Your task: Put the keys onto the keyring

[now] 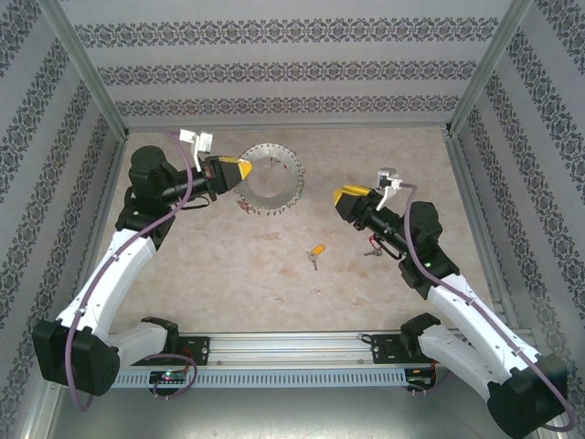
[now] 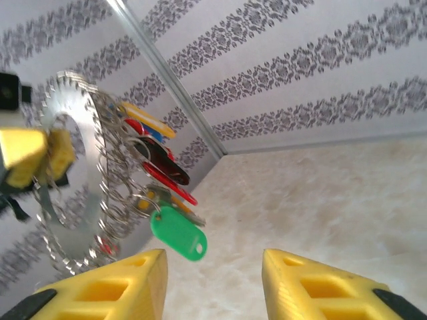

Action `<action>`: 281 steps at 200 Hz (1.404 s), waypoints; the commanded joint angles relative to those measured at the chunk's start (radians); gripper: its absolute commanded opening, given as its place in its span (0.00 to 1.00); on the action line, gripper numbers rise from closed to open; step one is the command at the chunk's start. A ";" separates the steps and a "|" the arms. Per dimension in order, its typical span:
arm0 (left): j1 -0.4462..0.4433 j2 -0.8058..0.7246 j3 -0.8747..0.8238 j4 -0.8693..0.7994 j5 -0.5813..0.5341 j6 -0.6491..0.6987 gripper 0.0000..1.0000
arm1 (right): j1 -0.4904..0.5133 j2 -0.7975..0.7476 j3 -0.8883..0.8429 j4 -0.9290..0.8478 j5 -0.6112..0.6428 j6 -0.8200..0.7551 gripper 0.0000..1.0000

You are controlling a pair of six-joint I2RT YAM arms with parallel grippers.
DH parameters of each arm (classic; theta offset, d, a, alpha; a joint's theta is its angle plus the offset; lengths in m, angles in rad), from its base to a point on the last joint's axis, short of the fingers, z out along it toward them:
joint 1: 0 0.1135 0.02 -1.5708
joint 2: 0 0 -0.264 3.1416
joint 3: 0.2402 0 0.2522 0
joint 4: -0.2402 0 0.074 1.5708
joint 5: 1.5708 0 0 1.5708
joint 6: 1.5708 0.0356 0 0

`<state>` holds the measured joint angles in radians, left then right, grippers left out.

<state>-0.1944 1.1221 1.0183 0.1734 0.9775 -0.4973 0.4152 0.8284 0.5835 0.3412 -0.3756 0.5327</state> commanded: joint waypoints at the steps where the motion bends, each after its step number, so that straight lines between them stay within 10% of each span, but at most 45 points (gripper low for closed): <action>1: 0.002 -0.041 0.060 -0.041 0.047 0.191 0.00 | 0.016 -0.009 -0.021 0.026 -0.050 -0.315 0.38; 71: 0.001 0.037 0.126 -0.102 0.069 0.242 0.00 | 0.234 0.048 -0.053 0.062 0.029 -0.862 0.22; 281: 0.001 0.073 0.184 -0.271 0.072 0.364 0.00 | 0.322 0.260 0.029 0.247 0.093 -0.930 0.13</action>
<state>-0.1944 1.2053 1.1526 -0.1070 1.0206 -0.1635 0.7250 1.0748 0.5793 0.5304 -0.3023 -0.3992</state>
